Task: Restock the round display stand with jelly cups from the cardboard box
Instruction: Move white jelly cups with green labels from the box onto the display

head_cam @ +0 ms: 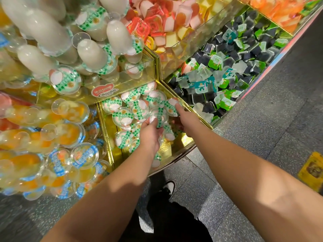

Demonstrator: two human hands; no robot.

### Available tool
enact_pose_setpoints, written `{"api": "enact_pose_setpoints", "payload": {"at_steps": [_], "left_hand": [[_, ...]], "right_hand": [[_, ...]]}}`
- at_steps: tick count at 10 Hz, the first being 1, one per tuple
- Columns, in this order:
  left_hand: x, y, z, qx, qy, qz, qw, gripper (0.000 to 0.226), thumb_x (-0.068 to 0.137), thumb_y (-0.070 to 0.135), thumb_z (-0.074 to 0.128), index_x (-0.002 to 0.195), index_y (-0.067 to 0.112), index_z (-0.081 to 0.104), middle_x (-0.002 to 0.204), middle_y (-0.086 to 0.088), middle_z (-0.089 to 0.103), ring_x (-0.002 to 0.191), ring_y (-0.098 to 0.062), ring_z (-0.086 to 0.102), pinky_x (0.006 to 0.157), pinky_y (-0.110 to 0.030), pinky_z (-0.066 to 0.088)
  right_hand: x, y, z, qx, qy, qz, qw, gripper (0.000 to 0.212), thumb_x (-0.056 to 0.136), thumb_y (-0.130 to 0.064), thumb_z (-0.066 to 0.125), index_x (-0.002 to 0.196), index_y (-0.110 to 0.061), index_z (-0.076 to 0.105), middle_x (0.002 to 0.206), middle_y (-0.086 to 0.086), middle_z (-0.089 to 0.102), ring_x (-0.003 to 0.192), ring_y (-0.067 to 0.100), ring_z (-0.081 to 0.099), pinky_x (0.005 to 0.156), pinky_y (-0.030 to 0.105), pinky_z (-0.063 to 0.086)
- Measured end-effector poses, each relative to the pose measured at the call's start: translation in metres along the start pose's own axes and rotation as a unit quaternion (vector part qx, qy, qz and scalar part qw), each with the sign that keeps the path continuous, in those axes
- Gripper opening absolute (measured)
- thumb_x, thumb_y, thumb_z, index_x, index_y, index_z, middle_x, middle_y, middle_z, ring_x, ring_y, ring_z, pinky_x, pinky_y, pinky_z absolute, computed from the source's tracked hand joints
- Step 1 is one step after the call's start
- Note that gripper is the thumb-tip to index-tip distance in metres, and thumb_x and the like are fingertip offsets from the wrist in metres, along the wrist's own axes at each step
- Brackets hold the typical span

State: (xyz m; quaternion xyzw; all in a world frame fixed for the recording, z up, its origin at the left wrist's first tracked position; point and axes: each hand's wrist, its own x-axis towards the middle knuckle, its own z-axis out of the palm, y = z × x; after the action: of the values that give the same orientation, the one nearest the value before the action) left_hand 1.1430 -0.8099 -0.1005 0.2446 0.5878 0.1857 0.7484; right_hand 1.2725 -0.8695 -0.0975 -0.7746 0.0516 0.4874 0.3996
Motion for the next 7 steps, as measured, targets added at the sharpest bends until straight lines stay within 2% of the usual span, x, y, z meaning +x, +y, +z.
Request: {"api": "enact_pose_setpoints", "payload": {"at_steps": [1,2,3,4,5,6,7], "left_hand": [[-0.006,0.007,0.000,0.003,-0.016,-0.035,0.999,0.036,0.097,0.018,0.058,0.131,0.012,0.047,0.138,-0.009,0.053,0.117,-0.029,0.059,0.113,-0.042,0.035],[-0.016,0.013,-0.002,0.025,-0.053,-0.039,0.997,0.046,0.097,0.021,0.056,0.138,0.005,0.045,0.142,-0.017,0.052,0.122,-0.035,0.056,0.111,-0.044,0.039],[-0.036,0.021,-0.006,0.064,-0.053,-0.046,0.995,0.044,0.100,0.019,0.051,0.137,-0.004,0.045,0.141,-0.025,0.050,0.129,-0.037,0.051,0.107,-0.042,0.043],[-0.057,0.031,-0.017,0.091,-0.070,-0.057,0.992,0.022,0.099,0.013,0.050,0.120,0.006,0.054,0.128,-0.018,0.057,0.107,-0.025,0.062,0.106,-0.039,0.043],[-0.076,0.043,-0.041,0.099,-0.069,-0.072,0.990,0.008,0.095,0.008,0.054,0.089,0.013,0.054,0.092,-0.004,0.057,0.074,-0.012,0.054,0.087,-0.032,0.049],[-0.135,0.079,-0.077,0.167,-0.094,-0.009,0.981,0.016,0.094,0.007,0.055,0.081,0.016,0.053,0.081,0.000,0.053,0.070,-0.011,0.052,0.069,-0.025,0.047],[-0.164,0.108,-0.127,0.213,-0.133,0.078,0.965,0.013,0.093,0.007,0.060,0.082,0.014,0.058,0.078,-0.003,0.055,0.064,-0.014,0.052,0.058,-0.021,0.043]], "right_hand": [[-0.008,0.000,-0.004,0.025,-0.011,0.007,1.000,0.088,0.066,-0.084,0.059,0.113,-0.010,0.063,0.100,0.006,0.072,0.094,0.027,0.069,0.088,0.045,0.057],[-0.012,0.000,-0.010,0.037,-0.018,0.003,0.999,0.095,0.059,-0.087,0.063,0.119,-0.013,0.062,0.106,0.006,0.072,0.094,0.027,0.071,0.088,0.047,0.057],[-0.025,0.003,-0.017,0.045,-0.019,-0.015,0.999,0.083,0.072,-0.075,0.065,0.124,-0.011,0.060,0.108,0.009,0.070,0.092,0.024,0.071,0.079,0.040,0.059],[-0.057,0.006,-0.023,-0.001,0.012,-0.028,1.000,0.072,0.081,-0.070,0.061,0.119,-0.008,0.059,0.105,0.009,0.068,0.088,0.023,0.066,0.067,0.033,0.051],[-0.094,0.009,-0.023,-0.053,0.034,-0.073,0.995,0.047,0.089,-0.058,0.059,0.098,-0.011,0.059,0.099,0.008,0.064,0.074,0.016,0.058,0.063,0.030,0.045],[-0.142,0.005,-0.007,-0.096,0.036,-0.136,0.985,0.031,0.092,-0.046,0.061,0.089,-0.015,0.060,0.103,0.011,0.065,0.083,0.021,0.059,0.069,0.031,0.044],[-0.197,0.001,0.031,-0.180,0.052,-0.214,0.959,0.041,0.093,-0.047,0.060,0.104,-0.008,0.067,0.106,0.010,0.069,0.097,0.025,0.065,0.080,0.033,0.048]]}}
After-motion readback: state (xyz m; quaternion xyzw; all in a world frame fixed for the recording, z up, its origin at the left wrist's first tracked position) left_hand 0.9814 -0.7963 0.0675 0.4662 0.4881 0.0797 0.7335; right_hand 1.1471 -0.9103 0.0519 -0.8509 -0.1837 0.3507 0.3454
